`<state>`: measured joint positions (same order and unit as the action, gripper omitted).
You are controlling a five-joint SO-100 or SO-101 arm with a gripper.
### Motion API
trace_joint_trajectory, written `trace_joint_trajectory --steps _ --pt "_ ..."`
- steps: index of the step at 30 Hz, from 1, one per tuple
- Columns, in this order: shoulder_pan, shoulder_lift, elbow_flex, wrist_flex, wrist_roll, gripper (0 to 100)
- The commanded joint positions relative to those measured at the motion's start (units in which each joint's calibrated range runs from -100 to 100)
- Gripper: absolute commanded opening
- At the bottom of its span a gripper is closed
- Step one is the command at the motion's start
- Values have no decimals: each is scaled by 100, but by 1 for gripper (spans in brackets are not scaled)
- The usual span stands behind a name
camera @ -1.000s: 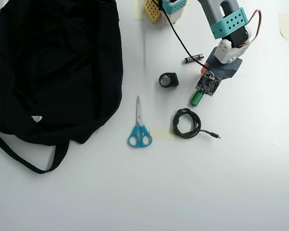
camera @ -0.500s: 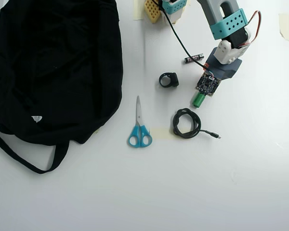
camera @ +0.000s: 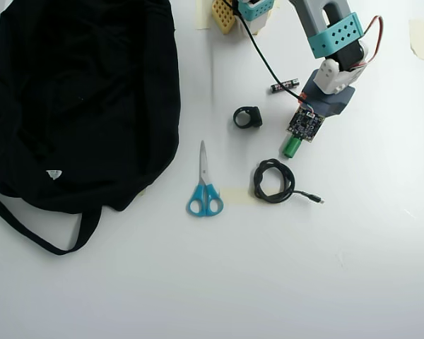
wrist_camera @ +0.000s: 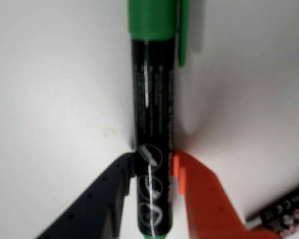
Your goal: Put the green marker into the black bag
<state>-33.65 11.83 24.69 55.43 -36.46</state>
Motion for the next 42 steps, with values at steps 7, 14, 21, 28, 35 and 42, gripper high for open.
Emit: trace_joint_trajectory --steps 7,14,21,28,35,42 --pt "-150 -54 -573 650 49 2" --pt "-150 -54 -1076 1210 216 2" --pt "-158 -444 -1076 1339 431 2" --pt "-90 -1034 -1022 1632 972 2" --pt "14 -1847 -995 2260 1318 2" --pt "269 -2403 -977 2614 1596 2"
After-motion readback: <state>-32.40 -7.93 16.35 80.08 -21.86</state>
